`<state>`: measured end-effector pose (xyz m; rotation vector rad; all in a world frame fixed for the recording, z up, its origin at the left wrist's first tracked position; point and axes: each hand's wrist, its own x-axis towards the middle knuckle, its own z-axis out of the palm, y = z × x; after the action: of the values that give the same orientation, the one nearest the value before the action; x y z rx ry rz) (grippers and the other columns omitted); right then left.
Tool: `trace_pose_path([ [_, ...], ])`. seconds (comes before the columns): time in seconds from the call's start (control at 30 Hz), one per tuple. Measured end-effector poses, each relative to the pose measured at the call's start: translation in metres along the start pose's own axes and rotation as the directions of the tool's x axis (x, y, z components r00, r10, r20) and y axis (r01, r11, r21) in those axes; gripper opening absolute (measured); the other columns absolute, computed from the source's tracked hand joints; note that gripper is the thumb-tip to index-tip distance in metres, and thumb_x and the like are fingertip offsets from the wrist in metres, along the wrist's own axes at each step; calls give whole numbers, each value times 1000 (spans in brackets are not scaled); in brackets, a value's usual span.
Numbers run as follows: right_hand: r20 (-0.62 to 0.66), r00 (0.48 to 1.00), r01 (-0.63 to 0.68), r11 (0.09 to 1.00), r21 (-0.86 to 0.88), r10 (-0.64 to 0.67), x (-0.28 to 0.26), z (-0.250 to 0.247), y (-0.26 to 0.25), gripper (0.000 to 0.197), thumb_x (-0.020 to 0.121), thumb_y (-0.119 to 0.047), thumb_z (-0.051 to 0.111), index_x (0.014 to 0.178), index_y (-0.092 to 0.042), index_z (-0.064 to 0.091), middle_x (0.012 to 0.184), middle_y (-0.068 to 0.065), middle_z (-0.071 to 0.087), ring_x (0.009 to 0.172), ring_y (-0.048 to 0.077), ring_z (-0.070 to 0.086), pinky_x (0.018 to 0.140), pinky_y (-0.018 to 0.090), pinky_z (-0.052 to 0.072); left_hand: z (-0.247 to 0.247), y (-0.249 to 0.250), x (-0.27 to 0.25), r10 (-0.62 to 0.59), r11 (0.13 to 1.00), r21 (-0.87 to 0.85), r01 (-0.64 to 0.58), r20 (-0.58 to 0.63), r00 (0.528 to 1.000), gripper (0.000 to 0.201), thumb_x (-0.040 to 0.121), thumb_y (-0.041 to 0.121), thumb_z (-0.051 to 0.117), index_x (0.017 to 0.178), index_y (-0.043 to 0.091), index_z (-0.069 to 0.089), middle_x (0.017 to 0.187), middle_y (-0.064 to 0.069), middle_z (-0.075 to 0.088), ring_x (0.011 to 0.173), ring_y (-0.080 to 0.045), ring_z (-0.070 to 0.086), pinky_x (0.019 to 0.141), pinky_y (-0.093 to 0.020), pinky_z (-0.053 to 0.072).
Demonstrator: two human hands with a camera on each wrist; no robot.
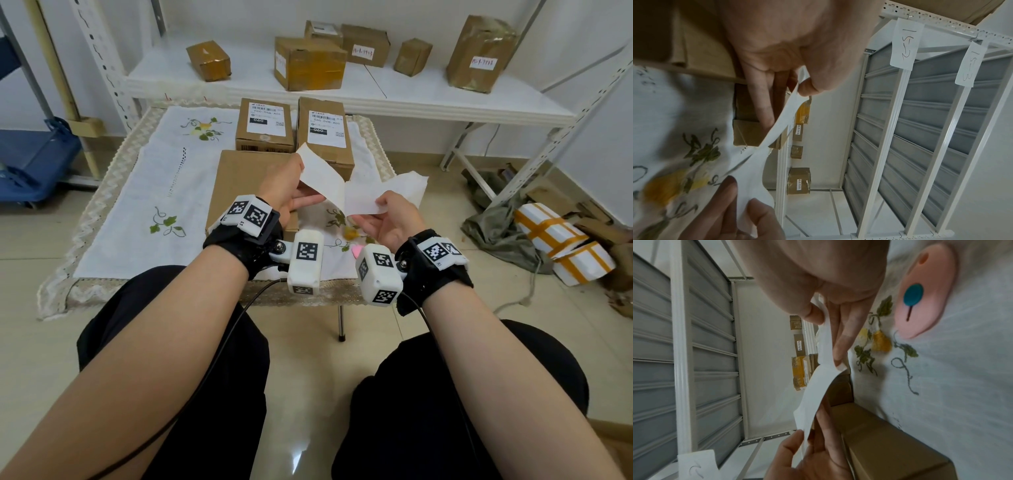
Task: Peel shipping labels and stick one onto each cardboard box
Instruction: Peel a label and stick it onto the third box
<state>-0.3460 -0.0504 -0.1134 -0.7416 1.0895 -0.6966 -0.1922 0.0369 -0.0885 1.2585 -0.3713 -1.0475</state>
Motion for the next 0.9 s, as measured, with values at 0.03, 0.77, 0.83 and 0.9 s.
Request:
trace_pose_path([
  [0.03, -3, 1000, -4, 1000, 13, 4, 0, 0, 0, 18, 96, -3, 38, 114, -6, 43, 97, 25, 66, 75, 36, 69, 49, 32, 59, 0, 0, 0, 9, 1000, -6, -9, -11, 1000, 19, 100, 16, 39, 89, 17, 54, 94, -7, 68, 84, -22, 69, 70, -33, 61],
  [0.77, -45, 997, 47, 973, -226, -59, 13, -2, 4, 22, 95, -1, 53, 78, -13, 45, 63, 2, 44, 39, 7, 31, 33, 16, 24, -16, 12, 6, 95, 989, -82, -126, -306, 947, 30, 95, 27, 43, 110, 10, 63, 96, -10, 72, 82, -22, 71, 59, -31, 59],
  [0.83, -81, 990, 89, 965, -247, -112, 14, -2, 3, 23, 92, 3, 52, 78, -14, 45, 64, 2, 40, 44, 8, 29, 34, 16, 23, -15, 13, 6, 109, 984, -97, -148, -324, 940, 31, 95, 26, 42, 112, 11, 63, 97, -9, 72, 81, -21, 70, 58, -31, 59],
  [0.9, -106, 981, 128, 954, -273, -162, 12, -4, 0, 23, 91, 4, 49, 77, -15, 47, 65, 1, 37, 48, 9, 27, 37, 18, 22, -16, 13, 6, 135, 980, -93, -175, -332, 934, 34, 95, 25, 40, 115, 11, 63, 98, -8, 72, 82, -20, 70, 58, -33, 60],
])
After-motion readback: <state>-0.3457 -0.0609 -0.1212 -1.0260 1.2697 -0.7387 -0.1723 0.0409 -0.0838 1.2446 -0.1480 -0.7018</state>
